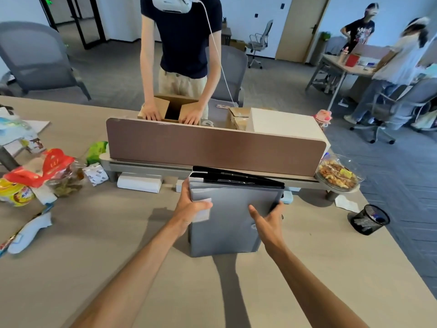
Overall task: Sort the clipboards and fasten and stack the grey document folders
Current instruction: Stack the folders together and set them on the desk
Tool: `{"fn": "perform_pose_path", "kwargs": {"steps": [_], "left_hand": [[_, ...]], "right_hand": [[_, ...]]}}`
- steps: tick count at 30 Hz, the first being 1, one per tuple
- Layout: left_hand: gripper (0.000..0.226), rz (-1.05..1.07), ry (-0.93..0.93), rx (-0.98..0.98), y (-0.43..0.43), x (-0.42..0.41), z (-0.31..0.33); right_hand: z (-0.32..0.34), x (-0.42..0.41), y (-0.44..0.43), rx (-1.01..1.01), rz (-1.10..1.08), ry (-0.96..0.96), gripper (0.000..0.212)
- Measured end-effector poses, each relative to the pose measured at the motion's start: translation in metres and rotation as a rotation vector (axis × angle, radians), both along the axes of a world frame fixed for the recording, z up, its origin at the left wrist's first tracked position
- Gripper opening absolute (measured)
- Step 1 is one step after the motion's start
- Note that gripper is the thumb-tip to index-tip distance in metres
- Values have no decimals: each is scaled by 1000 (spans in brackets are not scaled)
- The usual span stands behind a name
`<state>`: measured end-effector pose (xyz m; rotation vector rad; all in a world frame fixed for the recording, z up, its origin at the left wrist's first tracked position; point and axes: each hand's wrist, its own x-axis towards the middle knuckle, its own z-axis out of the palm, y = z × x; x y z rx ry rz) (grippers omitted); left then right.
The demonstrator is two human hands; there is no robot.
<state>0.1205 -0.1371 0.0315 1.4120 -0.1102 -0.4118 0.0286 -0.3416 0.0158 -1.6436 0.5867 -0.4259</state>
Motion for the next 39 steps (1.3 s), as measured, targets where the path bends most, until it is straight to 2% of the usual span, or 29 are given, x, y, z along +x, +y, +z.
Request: {"fn": "perform_pose_path", "kwargs": {"steps": [3,5,8,12,14,17,19,21,23,27,35,39], "left_hand": [[95,23,-52,87,1,0,0],[99,4,-107,130,-1,-2,0],[96,4,-154,168,-6,-1,-9],[82,-17,-96,286,-5,1,-26],[88,-21,-78,370,-3,0,-39],[95,15,-147,465,-4,10,-66],[90,25,-202,556,-11,11,-59],[81,20,-241,602,-24,5,-43],[74,-2,-270,610,-44,-1,-36],[79,-116,-269,647,-95,-15,-31],[88,-311,-144,653,-227,-55,-41],[85,-353,-75,689,-283,-80,-62]], "right_hand": [[-1,-1,-8,-17,2,-21,60],[-6,-2,-13,-29,-1,-29,66],[-9,-3,-14,-37,6,-5,80],[-18,-2,-15,-86,66,77,78],[-25,-2,-14,-160,71,139,82],[-28,-4,-13,-226,28,210,70],[-28,-9,-14,-257,1,238,59],[-30,-16,-20,-276,-52,265,57],[-27,-26,-32,-289,-116,288,58],[-26,-53,-72,-301,-205,313,67],[-23,-110,-194,-254,-241,400,102],[-47,-127,-257,-220,-260,464,97]]}}
